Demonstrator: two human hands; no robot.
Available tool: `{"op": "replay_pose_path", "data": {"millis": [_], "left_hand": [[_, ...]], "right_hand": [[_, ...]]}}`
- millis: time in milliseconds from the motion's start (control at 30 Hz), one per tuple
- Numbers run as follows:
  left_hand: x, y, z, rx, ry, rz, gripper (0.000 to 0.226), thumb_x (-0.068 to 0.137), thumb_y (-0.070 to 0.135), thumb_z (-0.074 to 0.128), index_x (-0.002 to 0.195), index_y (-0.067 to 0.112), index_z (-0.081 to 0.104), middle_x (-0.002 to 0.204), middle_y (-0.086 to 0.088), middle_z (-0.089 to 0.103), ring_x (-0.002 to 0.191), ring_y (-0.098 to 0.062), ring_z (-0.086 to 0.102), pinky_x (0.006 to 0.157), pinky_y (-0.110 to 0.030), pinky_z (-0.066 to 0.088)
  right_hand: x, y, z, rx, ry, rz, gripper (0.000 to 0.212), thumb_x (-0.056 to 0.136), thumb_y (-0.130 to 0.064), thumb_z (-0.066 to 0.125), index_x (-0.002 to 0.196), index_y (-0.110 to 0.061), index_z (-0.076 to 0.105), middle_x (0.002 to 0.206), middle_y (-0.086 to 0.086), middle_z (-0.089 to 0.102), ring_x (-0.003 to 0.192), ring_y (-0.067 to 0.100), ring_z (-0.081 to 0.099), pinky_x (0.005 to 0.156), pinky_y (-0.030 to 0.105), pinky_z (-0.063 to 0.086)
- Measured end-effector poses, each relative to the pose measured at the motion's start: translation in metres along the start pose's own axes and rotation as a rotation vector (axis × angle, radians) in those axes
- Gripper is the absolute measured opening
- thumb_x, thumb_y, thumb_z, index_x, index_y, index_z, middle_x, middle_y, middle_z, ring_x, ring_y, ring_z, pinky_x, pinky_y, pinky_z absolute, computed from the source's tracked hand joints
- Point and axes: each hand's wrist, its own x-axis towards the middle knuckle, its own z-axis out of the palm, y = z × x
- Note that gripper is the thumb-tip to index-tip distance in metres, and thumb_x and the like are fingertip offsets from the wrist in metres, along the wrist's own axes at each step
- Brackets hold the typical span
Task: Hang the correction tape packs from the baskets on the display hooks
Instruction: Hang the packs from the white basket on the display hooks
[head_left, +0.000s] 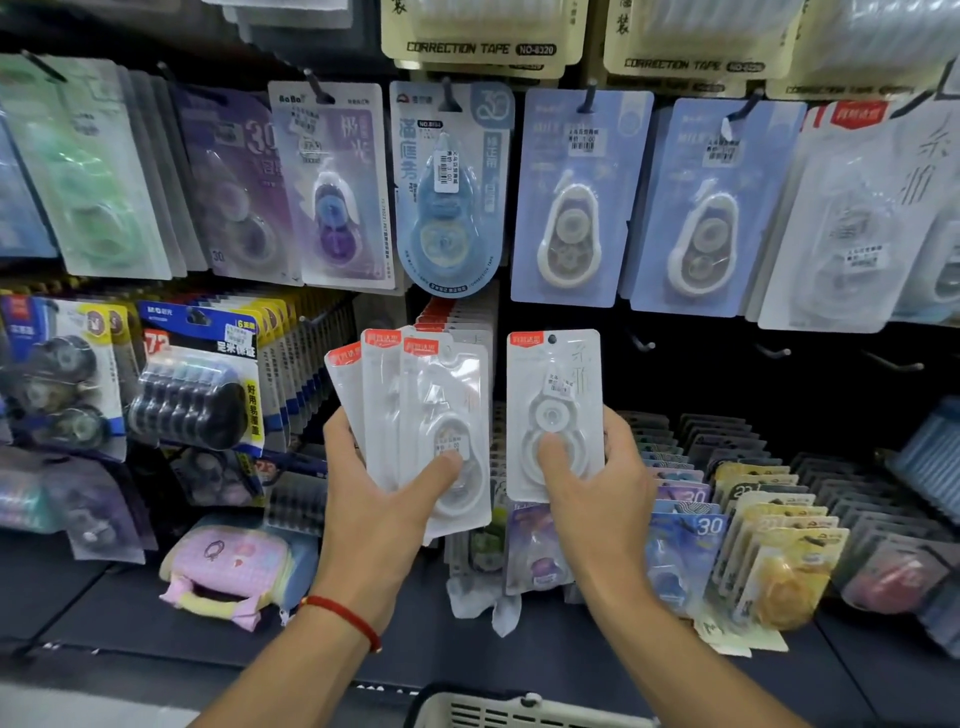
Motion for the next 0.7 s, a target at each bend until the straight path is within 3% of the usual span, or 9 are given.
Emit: {"op": "replay_pose_path", "data": {"millis": [133, 233, 333, 433, 500, 567, 600, 700], "left_hand": [[0.0, 0.001, -0.001, -0.005, 0.002, 0.0, 0.078, 0.066, 0.025, 0.089, 0.13, 0.049, 0.05, 0.119, 0.025, 0.069, 0.106, 0.001, 0.071, 0.077, -0.011, 0.057], [-0.001, 0.002, 0.0, -0.011, -0.011, 0.0, 0.074, 0.067, 0.024, 0.088, 0.124, 0.054, 0.051, 0.118, 0.025, 0.07, 0.106, 0.001, 0.071, 0.076, -0.013, 0.058], [-0.004, 0.003, 0.005, -0.017, -0.026, -0.003, 0.073, 0.067, 0.024, 0.087, 0.122, 0.055, 0.051, 0.118, 0.025, 0.07, 0.107, 0.0, 0.071, 0.077, -0.018, 0.06], [-0.008, 0.001, 0.01, -0.027, -0.06, -0.016, 0.076, 0.068, 0.021, 0.087, 0.13, 0.045, 0.051, 0.118, 0.022, 0.071, 0.107, -0.001, 0.071, 0.078, -0.014, 0.058], [-0.009, -0.002, 0.013, -0.027, -0.091, -0.034, 0.078, 0.067, 0.023, 0.088, 0.133, 0.042, 0.051, 0.12, 0.02, 0.071, 0.109, -0.003, 0.071, 0.08, -0.015, 0.059], [-0.011, -0.003, 0.016, -0.032, -0.116, -0.05, 0.079, 0.064, 0.029, 0.091, 0.13, 0.044, 0.051, 0.122, 0.018, 0.07, 0.111, -0.004, 0.071, 0.081, -0.017, 0.059], [-0.012, -0.003, 0.019, -0.035, -0.129, -0.058, 0.079, 0.061, 0.033, 0.091, 0.129, 0.046, 0.052, 0.122, 0.018, 0.07, 0.112, -0.004, 0.071, 0.081, -0.018, 0.06], [-0.015, -0.004, 0.025, -0.07, -0.156, -0.091, 0.081, 0.059, 0.039, 0.091, 0.129, 0.043, 0.051, 0.122, 0.015, 0.071, 0.112, -0.008, 0.072, 0.081, -0.021, 0.06]], "right_hand": [[0.001, 0.003, -0.001, 0.042, 0.035, 0.007, 0.044, 0.092, -0.028, 0.074, 0.133, -0.038, 0.062, 0.104, -0.016, 0.074, 0.093, 0.003, 0.071, 0.081, 0.036, 0.061], [0.018, 0.01, 0.002, -0.043, -0.072, -0.056, 0.037, 0.099, -0.032, 0.068, 0.133, -0.042, 0.06, 0.115, -0.013, 0.073, 0.106, 0.011, 0.069, 0.092, 0.041, 0.059], [0.042, 0.019, 0.004, -0.172, -0.214, 0.038, 0.064, 0.104, -0.046, 0.06, 0.162, -0.034, 0.035, 0.144, 0.004, 0.062, 0.127, 0.032, 0.062, 0.106, 0.049, 0.052], [0.05, 0.033, -0.001, -0.326, -0.322, 0.134, 0.081, 0.105, -0.051, 0.055, 0.169, -0.026, 0.012, 0.156, 0.011, 0.047, 0.137, 0.032, 0.051, 0.106, 0.042, 0.047], [0.04, 0.037, -0.006, -0.34, -0.326, 0.168, 0.068, 0.106, -0.048, 0.054, 0.164, -0.023, 0.029, 0.152, 0.008, 0.051, 0.136, 0.028, 0.053, 0.102, 0.041, 0.047], [0.029, 0.033, -0.012, -0.15, -0.328, 0.177, 0.031, 0.103, -0.05, 0.056, 0.13, -0.035, 0.061, 0.126, -0.008, 0.069, 0.122, 0.022, 0.065, 0.098, 0.042, 0.054], [0.022, 0.026, -0.014, -0.039, -0.359, 0.172, 0.025, 0.1, -0.055, 0.057, 0.114, -0.038, 0.068, 0.112, -0.011, 0.074, 0.111, 0.019, 0.07, 0.094, 0.042, 0.057], [0.003, 0.005, -0.016, 0.116, -0.456, 0.072, 0.035, 0.088, -0.065, 0.06, 0.102, -0.037, 0.075, 0.097, -0.011, 0.078, 0.089, 0.009, 0.073, 0.078, 0.027, 0.059]]}}
